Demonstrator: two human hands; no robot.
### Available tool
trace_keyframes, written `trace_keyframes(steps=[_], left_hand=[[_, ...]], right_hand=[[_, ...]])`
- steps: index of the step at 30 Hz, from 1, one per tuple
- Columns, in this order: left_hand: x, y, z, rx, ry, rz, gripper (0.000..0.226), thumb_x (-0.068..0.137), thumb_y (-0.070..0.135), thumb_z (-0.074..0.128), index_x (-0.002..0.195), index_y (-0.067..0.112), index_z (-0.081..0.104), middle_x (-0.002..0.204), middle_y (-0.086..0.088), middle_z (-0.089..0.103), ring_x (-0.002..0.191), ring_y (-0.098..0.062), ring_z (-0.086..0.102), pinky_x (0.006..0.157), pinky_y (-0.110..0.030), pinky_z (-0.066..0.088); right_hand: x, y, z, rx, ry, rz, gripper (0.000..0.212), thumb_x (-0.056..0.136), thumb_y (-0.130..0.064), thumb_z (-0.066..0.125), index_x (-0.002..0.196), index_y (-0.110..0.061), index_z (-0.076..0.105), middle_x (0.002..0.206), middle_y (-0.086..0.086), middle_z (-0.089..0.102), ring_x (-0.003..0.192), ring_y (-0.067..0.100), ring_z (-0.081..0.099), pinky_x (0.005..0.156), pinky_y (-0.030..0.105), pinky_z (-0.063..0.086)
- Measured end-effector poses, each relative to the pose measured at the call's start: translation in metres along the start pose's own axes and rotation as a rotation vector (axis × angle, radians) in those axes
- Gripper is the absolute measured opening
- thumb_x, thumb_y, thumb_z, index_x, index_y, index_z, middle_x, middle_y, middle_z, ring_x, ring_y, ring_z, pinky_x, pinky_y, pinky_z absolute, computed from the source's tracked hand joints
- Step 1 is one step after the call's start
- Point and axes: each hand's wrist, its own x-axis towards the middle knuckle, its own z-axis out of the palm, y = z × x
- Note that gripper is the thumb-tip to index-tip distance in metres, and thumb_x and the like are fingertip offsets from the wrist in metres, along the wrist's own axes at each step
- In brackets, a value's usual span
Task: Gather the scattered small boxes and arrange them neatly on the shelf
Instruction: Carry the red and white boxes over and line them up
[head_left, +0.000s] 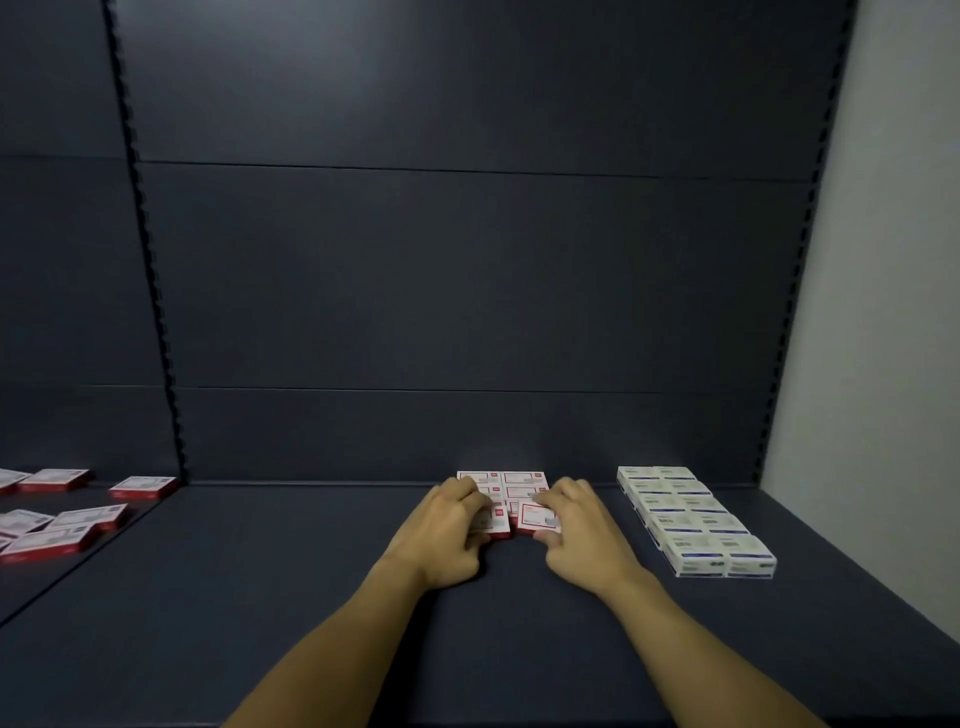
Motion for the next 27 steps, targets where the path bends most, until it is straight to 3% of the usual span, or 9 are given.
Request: trace_keyframes(steps=[12,17,27], left_hand=[[-0.005,-0.001,0.003,-0.021,0.007,-0.008,0.045,0.081,0.027,0.062,0.123,0.013,0.068,0.118,0.004,0.059,0.108,-0.016,0.052,0.097,-0.025,0.045],[-0.007,0.001,0.001,-0.026,-0.021,-0.027,0.050,0.082,0.032,0.059,0.127,0.013,0.068,0.117,0.005,0.056,0.109,-0.014,0.050,0.097,-0.029,0.048],[-0.007,-0.001,0.003,-0.015,-0.004,-0.029,0.051,0.083,0.037,0.060,0.132,0.022,0.061,0.124,0.009,0.053,0.112,-0.013,0.046,0.101,-0.022,0.031]], right_hand=[[-0.004,0.002,0.003,0.035,0.019,-0.020,0.047,0.082,-0.022,0.072,0.128,-0.016,0.062,0.112,-0.008,0.052,0.111,0.013,0.045,0.102,0.031,0.043],[-0.007,0.002,0.002,0.043,0.033,-0.027,0.047,0.082,-0.023,0.072,0.128,-0.017,0.063,0.111,-0.010,0.051,0.111,0.011,0.044,0.102,0.025,0.040],[-0.009,-0.002,0.001,0.088,0.042,-0.081,0.047,0.080,-0.022,0.072,0.125,-0.023,0.061,0.111,-0.019,0.048,0.110,0.005,0.043,0.101,0.019,0.038]])
